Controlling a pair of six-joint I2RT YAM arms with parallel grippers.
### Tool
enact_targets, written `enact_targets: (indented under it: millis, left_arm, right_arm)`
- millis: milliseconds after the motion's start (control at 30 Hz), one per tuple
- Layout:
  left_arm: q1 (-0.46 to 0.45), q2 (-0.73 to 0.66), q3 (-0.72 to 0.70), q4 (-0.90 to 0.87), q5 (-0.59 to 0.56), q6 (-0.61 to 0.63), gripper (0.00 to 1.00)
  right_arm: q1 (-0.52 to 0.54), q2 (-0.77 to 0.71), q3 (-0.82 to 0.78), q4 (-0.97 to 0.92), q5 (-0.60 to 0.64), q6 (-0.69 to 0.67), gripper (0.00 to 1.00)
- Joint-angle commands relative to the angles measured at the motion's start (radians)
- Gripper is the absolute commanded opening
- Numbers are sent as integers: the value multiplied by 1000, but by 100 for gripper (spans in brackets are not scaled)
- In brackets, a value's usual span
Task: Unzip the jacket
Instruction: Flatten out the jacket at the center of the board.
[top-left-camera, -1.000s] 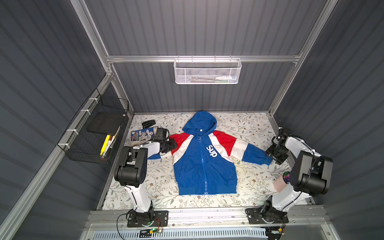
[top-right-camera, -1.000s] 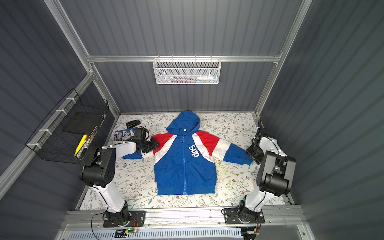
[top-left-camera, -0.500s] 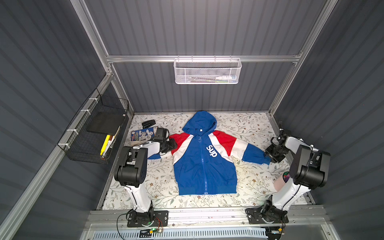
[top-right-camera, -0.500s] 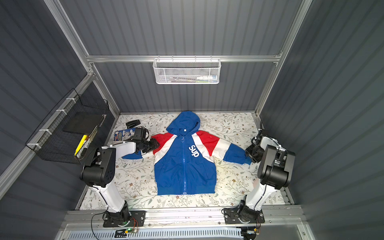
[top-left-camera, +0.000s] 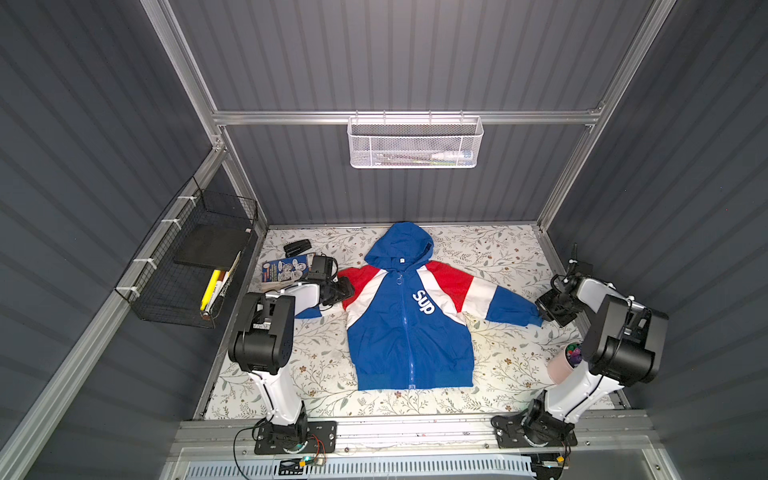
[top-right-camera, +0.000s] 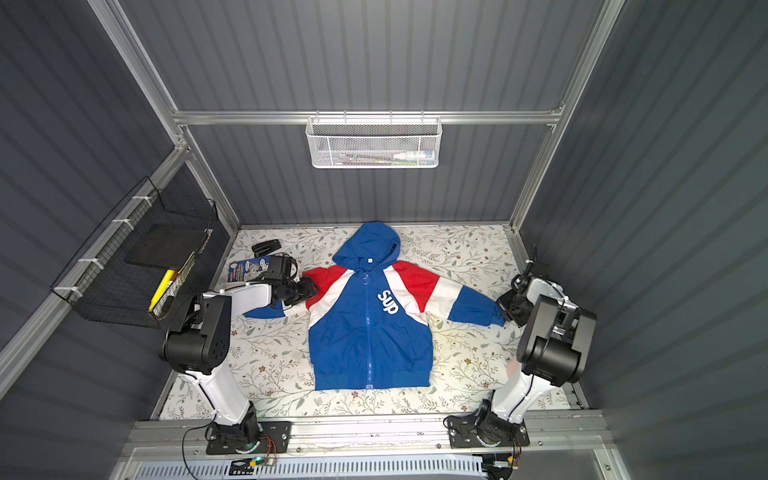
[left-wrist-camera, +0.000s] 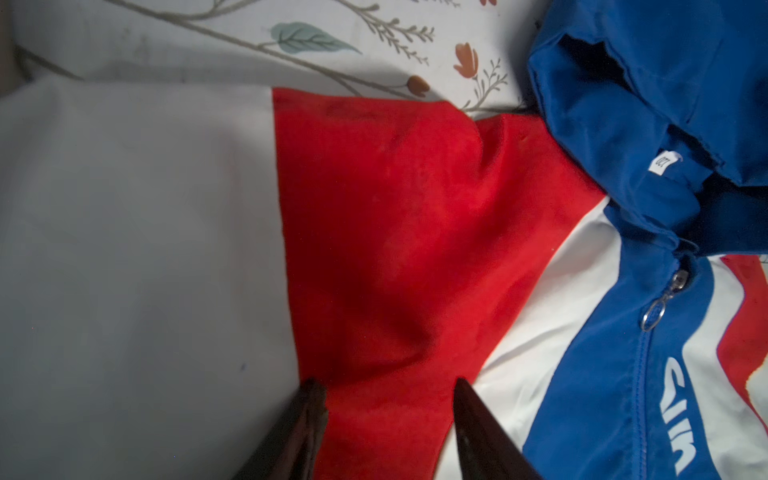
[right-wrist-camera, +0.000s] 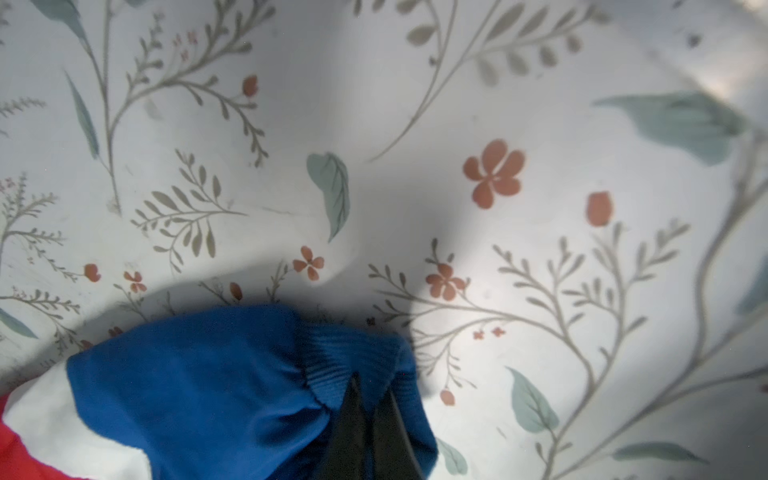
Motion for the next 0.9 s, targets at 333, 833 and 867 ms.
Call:
enact_targets:
  millis: [333,833,867]
  left_arm:
    - [4,18,2,-6,124,64,61]
    - [-91,-93,163,-72,83,167,86]
    - [-107,-84,170,-69,93,169,85]
  right_arm:
    - [-7,9,48,-87,215,-44,0]
    - [318,-167,145,-98,473,-156,64]
    - [368,-190,128,-63,467,-163,64]
